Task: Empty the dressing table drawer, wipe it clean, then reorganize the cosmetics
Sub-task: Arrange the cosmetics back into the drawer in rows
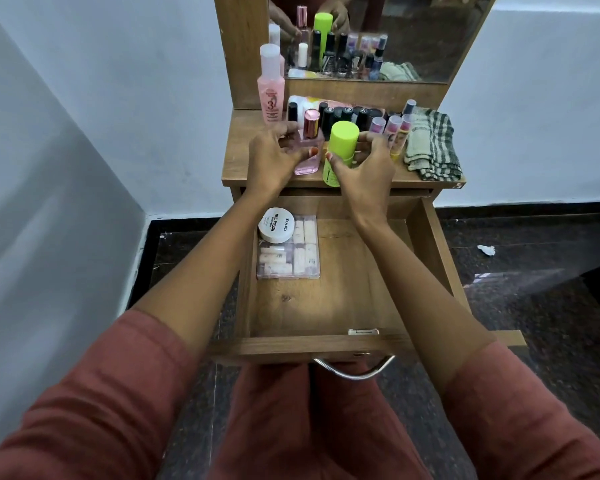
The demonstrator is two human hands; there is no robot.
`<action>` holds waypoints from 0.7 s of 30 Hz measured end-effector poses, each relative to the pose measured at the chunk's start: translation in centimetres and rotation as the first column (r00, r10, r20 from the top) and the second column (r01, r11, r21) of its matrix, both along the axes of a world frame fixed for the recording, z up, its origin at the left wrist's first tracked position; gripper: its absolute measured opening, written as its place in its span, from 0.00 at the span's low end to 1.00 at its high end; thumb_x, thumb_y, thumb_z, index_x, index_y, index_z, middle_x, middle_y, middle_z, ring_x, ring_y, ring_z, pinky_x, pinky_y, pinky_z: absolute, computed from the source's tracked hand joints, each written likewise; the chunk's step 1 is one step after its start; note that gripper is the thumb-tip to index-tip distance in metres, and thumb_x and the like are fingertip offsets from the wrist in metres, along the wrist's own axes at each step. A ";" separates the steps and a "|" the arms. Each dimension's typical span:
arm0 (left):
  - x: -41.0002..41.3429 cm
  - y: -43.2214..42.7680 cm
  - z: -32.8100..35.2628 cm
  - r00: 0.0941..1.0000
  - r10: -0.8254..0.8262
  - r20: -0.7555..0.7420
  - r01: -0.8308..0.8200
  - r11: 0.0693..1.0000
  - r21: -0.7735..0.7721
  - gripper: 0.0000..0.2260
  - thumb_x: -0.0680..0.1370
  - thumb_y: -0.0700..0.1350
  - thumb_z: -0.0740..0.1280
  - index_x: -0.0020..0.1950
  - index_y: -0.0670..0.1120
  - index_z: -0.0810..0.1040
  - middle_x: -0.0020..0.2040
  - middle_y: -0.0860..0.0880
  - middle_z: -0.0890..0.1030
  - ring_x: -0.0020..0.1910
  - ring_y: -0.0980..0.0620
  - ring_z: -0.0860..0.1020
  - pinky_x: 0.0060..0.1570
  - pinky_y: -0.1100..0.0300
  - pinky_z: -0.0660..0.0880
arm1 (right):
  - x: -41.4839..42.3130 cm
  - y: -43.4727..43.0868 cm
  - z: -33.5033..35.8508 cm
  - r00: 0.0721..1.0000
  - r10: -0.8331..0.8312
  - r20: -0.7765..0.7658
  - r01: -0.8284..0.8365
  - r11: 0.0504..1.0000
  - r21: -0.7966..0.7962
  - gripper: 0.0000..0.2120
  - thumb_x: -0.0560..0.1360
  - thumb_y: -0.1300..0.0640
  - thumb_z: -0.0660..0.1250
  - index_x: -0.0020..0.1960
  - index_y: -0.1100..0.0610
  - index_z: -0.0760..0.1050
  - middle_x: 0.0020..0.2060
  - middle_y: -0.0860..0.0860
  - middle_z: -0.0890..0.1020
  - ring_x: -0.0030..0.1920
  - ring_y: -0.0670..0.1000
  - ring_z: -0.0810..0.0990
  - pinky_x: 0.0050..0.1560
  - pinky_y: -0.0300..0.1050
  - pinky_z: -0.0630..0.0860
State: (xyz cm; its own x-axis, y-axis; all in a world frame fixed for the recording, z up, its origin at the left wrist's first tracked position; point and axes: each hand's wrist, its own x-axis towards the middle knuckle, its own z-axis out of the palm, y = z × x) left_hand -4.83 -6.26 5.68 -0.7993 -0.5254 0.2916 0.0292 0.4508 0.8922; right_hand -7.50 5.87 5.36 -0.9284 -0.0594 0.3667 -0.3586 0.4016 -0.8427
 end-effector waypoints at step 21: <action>0.6 8.6 -7.4 0.966 -0.116 0.231 0.113 0.993 0.024 0.16 0.67 0.34 0.74 0.54 0.37 0.80 0.49 0.39 0.81 0.44 0.48 0.79 0.38 0.78 0.68 | -0.1 10.6 -5.0 0.987 0.049 0.151 -0.103 0.921 0.377 0.24 0.68 0.64 0.71 0.63 0.64 0.70 0.58 0.60 0.77 0.60 0.57 0.74 0.58 0.42 0.68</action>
